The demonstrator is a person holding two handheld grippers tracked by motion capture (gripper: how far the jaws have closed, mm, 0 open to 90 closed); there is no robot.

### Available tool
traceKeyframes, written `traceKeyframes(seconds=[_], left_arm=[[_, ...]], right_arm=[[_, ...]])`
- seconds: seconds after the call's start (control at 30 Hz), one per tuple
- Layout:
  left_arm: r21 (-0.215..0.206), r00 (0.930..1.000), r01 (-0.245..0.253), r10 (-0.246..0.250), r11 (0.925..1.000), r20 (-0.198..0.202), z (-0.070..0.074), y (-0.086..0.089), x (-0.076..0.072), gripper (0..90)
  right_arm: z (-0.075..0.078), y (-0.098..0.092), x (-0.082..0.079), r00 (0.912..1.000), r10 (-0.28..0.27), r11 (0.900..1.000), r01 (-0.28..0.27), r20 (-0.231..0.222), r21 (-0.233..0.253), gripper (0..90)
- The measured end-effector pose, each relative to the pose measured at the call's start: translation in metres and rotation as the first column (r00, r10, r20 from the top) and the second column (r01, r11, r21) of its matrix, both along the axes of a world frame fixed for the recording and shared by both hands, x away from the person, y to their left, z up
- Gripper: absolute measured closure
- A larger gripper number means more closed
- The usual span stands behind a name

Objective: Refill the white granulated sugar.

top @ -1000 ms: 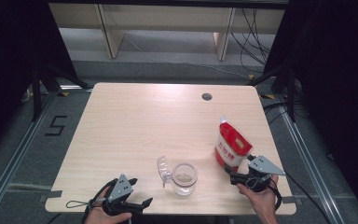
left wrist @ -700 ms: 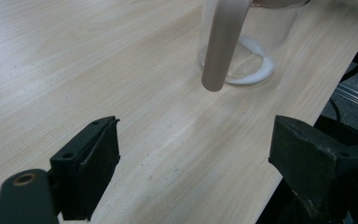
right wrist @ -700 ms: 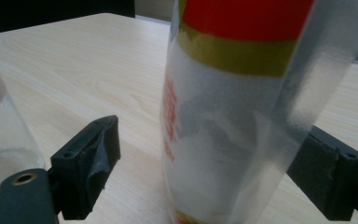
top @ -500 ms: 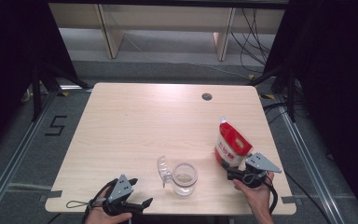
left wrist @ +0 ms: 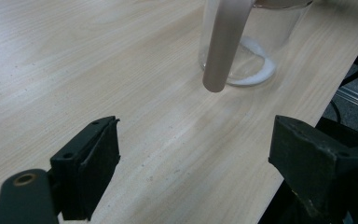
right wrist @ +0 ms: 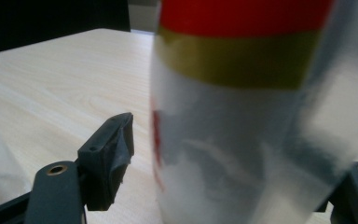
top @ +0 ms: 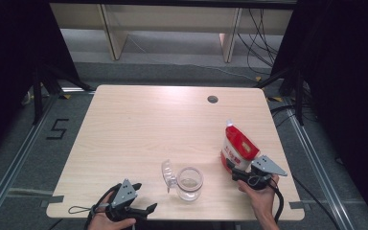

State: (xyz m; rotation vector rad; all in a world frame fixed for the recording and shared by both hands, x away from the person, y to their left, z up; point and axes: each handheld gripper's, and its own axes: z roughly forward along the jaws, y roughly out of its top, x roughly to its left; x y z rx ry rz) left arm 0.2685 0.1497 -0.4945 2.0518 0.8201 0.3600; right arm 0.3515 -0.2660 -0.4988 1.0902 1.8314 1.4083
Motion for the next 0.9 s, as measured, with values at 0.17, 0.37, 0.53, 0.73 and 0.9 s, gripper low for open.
traceKeyframes(seconds=[0.17, 0.37, 0.53, 0.73, 0.9], left_arm=[[-0.022, 1.0000, 0.000, 0.000, 0.9998, -0.001, 0.0000, -0.0007, -0.0006, 15.6], [-0.033, 1.0000, -0.005, 0.005, 0.9994, -0.001, -0.0006, -0.0024, -0.0013, 15.6], [-0.004, 1.0000, -0.004, 0.004, 1.0000, 0.000, -0.0001, -0.0008, -0.0002, 15.6], [-0.031, 1.0000, -0.004, 0.004, 0.9995, -0.002, -0.0006, -0.0023, -0.0014, 15.6], [0.002, 1.0000, -0.001, 0.001, 1.0000, 0.000, -0.0002, -0.0010, -0.0007, 15.6]], right_arm=[[-0.0008, -0.0023, 0.0044, 0.9992, 0.007, 1.000, -0.006, 0.040, -0.014, 29.9], [-0.0008, -0.0016, 0.0051, 0.9989, 0.023, 1.000, -0.023, 0.041, -0.011, 31.1], [-0.0008, -0.0024, 0.0049, 0.9985, 0.021, 1.000, -0.021, 0.050, -0.003, 31.5], [-0.0027, -0.0014, 0.0068, 0.9970, 0.018, 1.000, -0.019, 0.075, 0.009, 32.1], [-0.0044, -0.0012, 0.0080, 0.9969, 0.019, 1.000, -0.019, 0.076, 0.010, 32.8]])
